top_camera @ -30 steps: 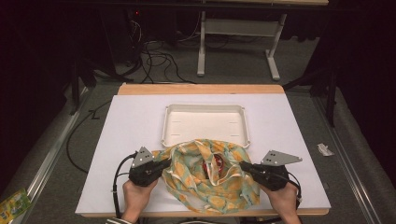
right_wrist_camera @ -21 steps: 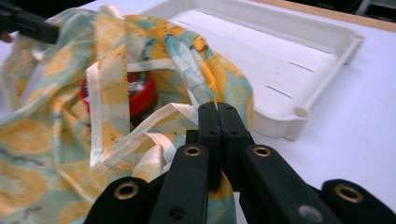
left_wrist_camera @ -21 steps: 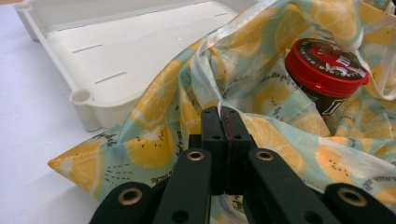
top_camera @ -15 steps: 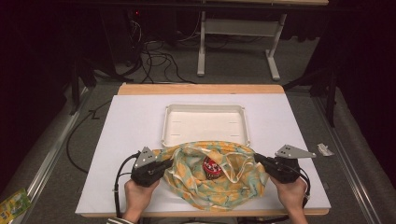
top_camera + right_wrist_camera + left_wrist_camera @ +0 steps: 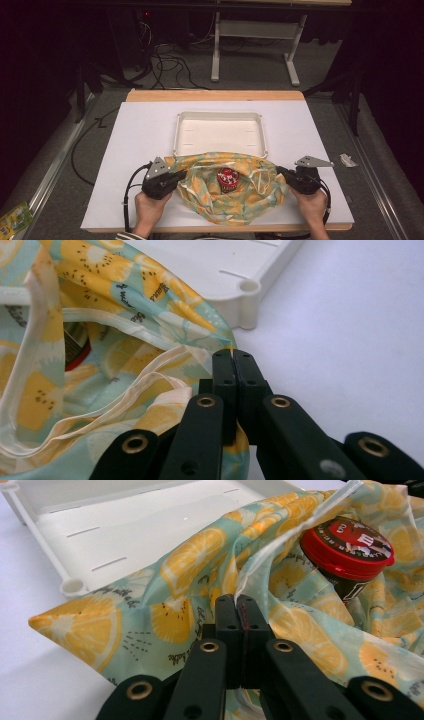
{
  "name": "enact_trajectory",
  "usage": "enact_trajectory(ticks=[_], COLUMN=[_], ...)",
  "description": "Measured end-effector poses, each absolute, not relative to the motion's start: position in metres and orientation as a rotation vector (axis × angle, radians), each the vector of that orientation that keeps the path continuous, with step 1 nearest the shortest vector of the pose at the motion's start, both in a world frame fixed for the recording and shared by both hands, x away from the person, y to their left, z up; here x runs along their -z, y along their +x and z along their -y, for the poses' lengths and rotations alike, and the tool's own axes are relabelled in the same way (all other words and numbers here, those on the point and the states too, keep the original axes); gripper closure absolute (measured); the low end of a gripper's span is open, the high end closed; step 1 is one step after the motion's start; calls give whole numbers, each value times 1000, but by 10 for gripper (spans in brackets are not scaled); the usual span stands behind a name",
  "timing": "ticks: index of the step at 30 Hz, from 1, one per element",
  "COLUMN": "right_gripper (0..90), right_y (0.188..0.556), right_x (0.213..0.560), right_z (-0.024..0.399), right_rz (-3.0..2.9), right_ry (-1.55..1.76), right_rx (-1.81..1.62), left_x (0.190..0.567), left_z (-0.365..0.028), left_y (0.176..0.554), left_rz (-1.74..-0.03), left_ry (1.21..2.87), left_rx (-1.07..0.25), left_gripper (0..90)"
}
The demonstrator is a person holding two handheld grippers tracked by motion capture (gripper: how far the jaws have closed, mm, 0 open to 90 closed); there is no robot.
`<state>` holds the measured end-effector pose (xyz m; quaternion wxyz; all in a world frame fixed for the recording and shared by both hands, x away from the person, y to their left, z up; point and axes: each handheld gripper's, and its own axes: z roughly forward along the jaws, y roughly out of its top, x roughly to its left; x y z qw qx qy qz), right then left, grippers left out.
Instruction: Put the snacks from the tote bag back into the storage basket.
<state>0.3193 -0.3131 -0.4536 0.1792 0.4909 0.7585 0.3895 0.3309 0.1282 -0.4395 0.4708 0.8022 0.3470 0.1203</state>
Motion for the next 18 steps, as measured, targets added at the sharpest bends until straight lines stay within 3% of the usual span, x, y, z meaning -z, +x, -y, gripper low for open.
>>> enact_trajectory(ticks=[5,11,18], right_gripper=[880,681,605], right_y=[322,316,301], right_x=[460,453,432], right_z=[311,311,311], right_rz=[-2156,-2098,-2045], right_ry=[1408,1403,1331], right_rx=[-1069,-1094,-1151], left_x=[440,440,440], left_z=[-126,-125,-125], left_y=[331,330,330], left_rz=[-849,-840,-836], left_ry=[1963,1969,1973], left_rx=[-284,-282,-281], left_gripper=[900,900,900])
